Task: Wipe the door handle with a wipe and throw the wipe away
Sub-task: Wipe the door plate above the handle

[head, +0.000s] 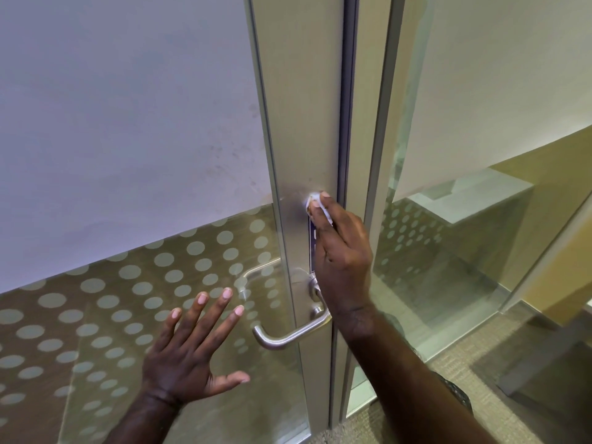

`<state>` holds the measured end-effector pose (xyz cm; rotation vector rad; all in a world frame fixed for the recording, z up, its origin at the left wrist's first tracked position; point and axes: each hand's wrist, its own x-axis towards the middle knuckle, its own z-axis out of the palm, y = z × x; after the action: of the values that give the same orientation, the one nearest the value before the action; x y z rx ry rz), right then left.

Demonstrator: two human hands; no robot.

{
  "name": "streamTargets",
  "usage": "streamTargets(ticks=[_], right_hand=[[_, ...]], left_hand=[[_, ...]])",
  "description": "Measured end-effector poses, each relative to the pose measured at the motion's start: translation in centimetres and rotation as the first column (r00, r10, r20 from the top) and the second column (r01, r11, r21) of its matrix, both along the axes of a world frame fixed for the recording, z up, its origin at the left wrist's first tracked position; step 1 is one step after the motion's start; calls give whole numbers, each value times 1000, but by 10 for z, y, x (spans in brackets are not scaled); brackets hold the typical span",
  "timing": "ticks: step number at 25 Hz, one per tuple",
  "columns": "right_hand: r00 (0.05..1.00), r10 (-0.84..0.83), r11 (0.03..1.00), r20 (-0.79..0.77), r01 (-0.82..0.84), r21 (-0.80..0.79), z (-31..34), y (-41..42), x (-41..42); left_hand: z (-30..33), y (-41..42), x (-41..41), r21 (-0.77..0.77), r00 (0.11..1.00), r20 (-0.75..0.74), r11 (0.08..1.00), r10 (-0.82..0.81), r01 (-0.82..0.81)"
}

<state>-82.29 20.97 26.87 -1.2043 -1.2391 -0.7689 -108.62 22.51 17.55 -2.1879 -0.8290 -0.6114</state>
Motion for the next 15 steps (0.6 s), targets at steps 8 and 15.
streamTargets(ticks=[8,15], right_hand=[[993,113,993,16,-113,-46,14,-2,2],[948,287,940,137,-251,-233,-40,-63,18]], left_hand=[[5,-2,0,23,999,16,999,-48,48],[14,-9,-5,-126,995,34,988,-90,94]])
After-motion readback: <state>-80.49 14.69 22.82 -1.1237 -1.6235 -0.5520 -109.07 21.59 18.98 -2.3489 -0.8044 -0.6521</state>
